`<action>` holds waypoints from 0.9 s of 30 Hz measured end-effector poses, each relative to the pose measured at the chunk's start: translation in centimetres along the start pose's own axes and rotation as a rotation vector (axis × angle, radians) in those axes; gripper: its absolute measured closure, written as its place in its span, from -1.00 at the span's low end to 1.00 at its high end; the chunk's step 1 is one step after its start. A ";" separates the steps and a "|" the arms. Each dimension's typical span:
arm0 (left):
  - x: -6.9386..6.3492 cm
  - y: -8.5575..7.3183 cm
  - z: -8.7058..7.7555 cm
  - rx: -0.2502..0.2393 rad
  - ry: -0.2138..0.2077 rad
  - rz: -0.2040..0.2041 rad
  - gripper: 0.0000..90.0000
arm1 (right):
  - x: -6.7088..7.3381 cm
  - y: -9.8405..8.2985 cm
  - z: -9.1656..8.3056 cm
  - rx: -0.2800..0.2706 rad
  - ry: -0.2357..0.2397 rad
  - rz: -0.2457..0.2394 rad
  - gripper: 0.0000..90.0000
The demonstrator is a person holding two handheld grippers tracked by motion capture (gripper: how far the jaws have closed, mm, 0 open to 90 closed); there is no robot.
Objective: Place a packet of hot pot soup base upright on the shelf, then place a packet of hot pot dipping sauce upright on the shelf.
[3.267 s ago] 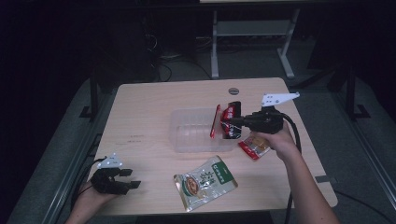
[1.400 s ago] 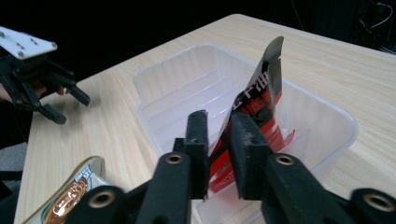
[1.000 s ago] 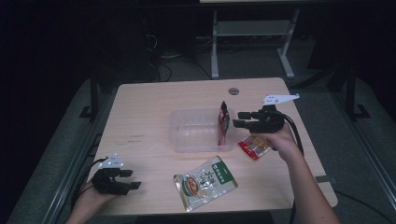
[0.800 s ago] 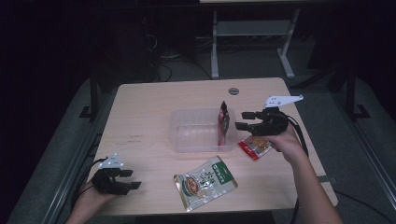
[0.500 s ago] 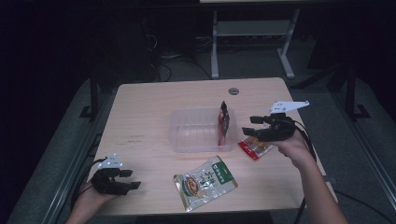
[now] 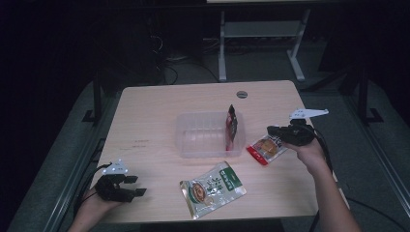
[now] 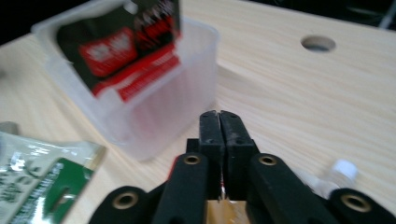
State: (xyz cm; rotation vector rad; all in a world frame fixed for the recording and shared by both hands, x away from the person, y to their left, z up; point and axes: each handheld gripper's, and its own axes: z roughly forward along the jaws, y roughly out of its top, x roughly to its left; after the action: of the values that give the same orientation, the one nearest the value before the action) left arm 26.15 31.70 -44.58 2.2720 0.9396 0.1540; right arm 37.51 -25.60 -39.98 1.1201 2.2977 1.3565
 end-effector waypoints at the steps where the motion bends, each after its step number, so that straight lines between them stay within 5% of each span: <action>1: -0.1 0.0 0.1 0.000 -0.003 0.001 -0.21 | -0.5 -0.4 0.5 0.021 -0.014 -0.001 0.99; 14: -0.1 0.0 0.2 0.007 -0.005 0.008 -0.21 | -2.8 -2.2 2.8 0.146 -0.091 0.051 0.99; 27: -0.1 0.0 0.4 0.015 -0.009 0.004 -0.21 | -2.5 -3.0 5.2 0.309 -0.139 -0.014 1.00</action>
State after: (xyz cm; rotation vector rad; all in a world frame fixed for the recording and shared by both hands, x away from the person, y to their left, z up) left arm 26.19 31.39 -44.87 2.2865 0.9339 0.1391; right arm 40.62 -24.95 -45.64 1.2387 2.4609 0.9056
